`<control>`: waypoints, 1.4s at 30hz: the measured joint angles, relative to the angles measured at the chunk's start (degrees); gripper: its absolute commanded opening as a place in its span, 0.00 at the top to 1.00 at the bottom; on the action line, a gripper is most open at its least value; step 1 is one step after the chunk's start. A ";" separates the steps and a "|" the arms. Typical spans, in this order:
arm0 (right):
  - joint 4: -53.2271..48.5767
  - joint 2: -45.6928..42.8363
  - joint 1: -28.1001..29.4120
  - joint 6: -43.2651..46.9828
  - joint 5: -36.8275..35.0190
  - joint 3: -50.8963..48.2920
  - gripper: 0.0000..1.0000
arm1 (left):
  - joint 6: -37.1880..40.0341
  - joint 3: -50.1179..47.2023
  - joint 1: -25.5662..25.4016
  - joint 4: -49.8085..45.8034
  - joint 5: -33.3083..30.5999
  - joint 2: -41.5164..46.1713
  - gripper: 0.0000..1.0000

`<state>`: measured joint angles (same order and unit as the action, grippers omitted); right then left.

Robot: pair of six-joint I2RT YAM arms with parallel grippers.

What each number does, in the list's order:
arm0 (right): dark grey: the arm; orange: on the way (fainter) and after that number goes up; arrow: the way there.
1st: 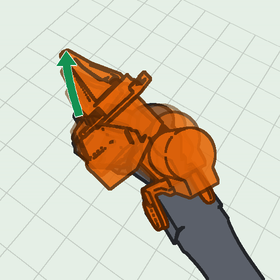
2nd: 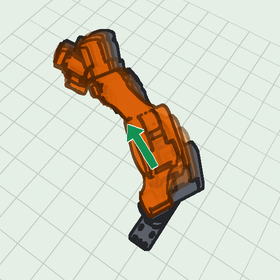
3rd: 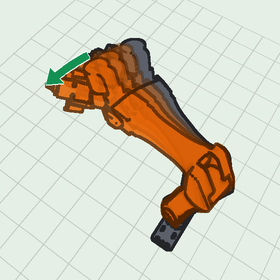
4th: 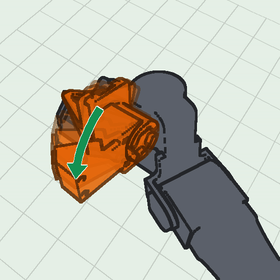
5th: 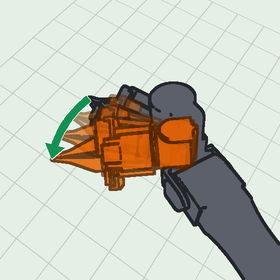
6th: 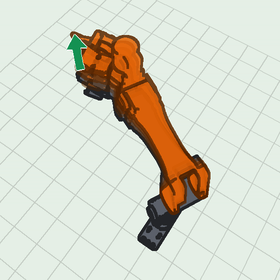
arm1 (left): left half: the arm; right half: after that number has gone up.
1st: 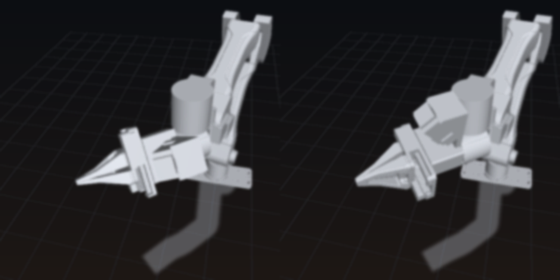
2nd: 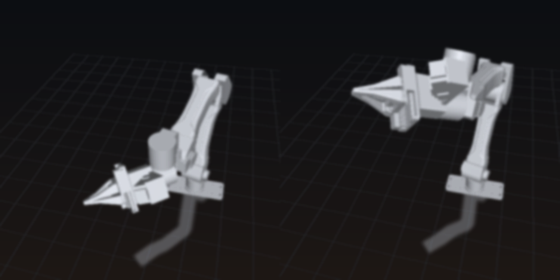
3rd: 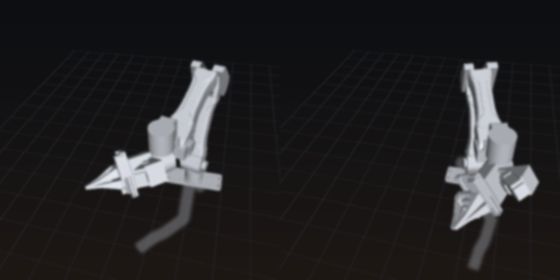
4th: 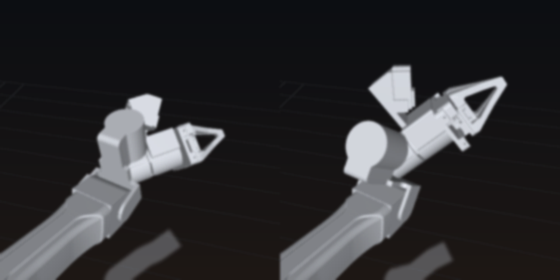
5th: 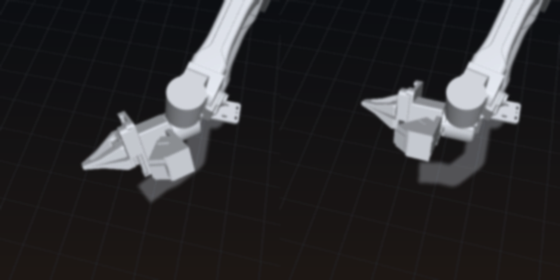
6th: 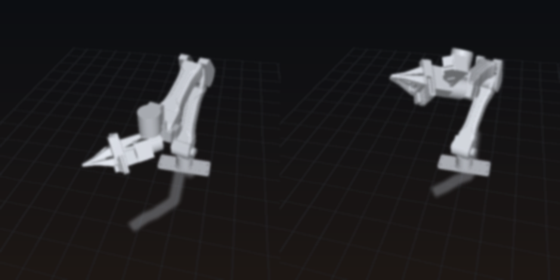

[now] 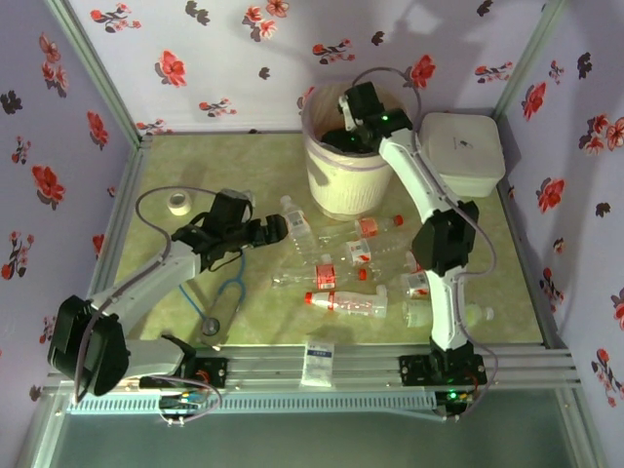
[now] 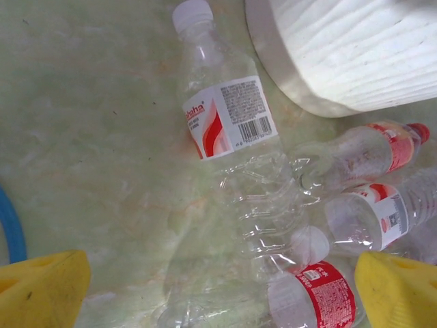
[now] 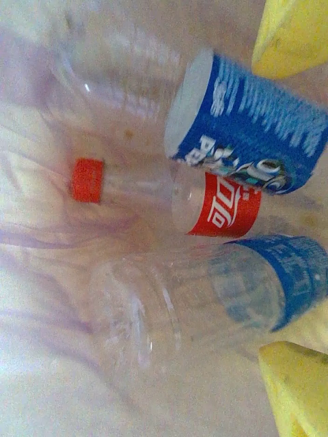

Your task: Put the plastic bottles in the bin

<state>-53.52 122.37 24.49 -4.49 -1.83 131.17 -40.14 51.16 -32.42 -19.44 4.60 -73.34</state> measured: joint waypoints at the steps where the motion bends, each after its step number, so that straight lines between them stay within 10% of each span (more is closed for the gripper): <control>1: -0.13 -1.36 0.00 0.02 -0.28 -0.02 0.01 | -0.04 0.37 -0.31 -0.44 -0.42 -0.50 0.00; 21: 23.12 -48.78 -4.17 -8.46 -3.43 -47.30 0.01 | -5.68 15.15 -13.68 -6.95 -9.55 -20.41 0.00; 42: 30.88 -60.70 -6.40 -22.67 3.23 -78.40 0.01 | -7.78 15.61 -14.82 -5.09 -10.12 -30.10 0.13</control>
<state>-22.63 61.67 18.09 -27.16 1.41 52.77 -47.92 66.76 -47.24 -24.53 -5.52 -103.44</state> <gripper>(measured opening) 0.993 0.908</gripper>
